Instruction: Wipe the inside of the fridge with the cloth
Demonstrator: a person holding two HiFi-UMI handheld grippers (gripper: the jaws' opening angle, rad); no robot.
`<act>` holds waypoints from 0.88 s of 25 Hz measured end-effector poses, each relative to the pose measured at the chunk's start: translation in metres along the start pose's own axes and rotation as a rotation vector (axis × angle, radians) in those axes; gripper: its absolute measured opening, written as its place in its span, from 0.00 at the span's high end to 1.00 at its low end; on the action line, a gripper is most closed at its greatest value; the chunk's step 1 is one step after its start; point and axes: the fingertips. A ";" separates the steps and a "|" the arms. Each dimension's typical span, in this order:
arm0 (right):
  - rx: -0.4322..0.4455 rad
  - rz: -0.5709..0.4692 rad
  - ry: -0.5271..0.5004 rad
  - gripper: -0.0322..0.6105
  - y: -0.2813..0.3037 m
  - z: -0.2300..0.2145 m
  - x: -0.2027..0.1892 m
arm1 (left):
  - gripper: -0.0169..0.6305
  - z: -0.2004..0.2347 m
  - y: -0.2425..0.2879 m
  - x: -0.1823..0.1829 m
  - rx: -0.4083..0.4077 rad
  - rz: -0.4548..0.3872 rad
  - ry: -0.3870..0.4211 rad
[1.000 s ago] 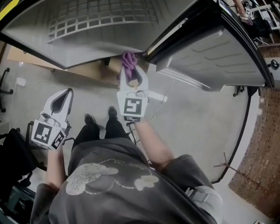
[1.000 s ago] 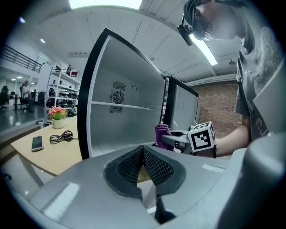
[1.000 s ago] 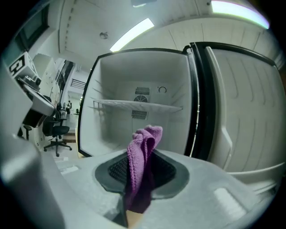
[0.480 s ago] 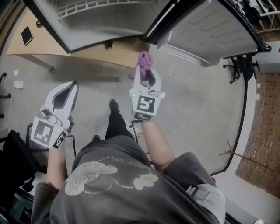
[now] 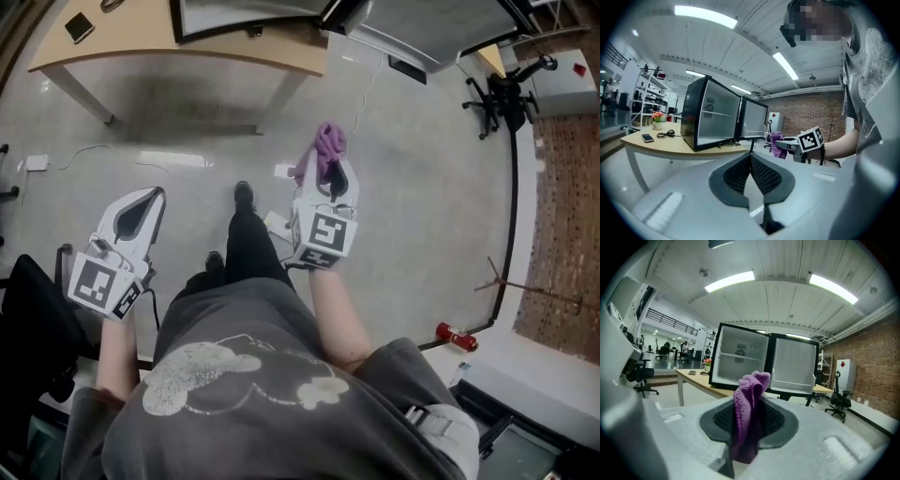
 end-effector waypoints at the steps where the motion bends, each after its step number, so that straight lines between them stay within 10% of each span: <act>1: -0.016 0.008 -0.005 0.82 -0.014 -0.002 -0.001 | 0.95 -0.005 -0.003 -0.003 -0.019 0.006 0.004; 11: -0.096 0.030 0.011 0.82 -0.083 -0.037 -0.009 | 0.95 -0.066 0.001 0.006 -0.125 -0.052 0.000; 22: 0.120 -0.090 0.022 0.82 -0.136 -0.043 -0.002 | 0.95 -0.160 -0.018 0.000 -0.026 -0.079 0.043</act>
Point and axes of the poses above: the fingertips, and each gripper's own axes: y forward along the fingers, z to its left, x out of its top, and after that the axes turned 6 degrees about x, right-handed
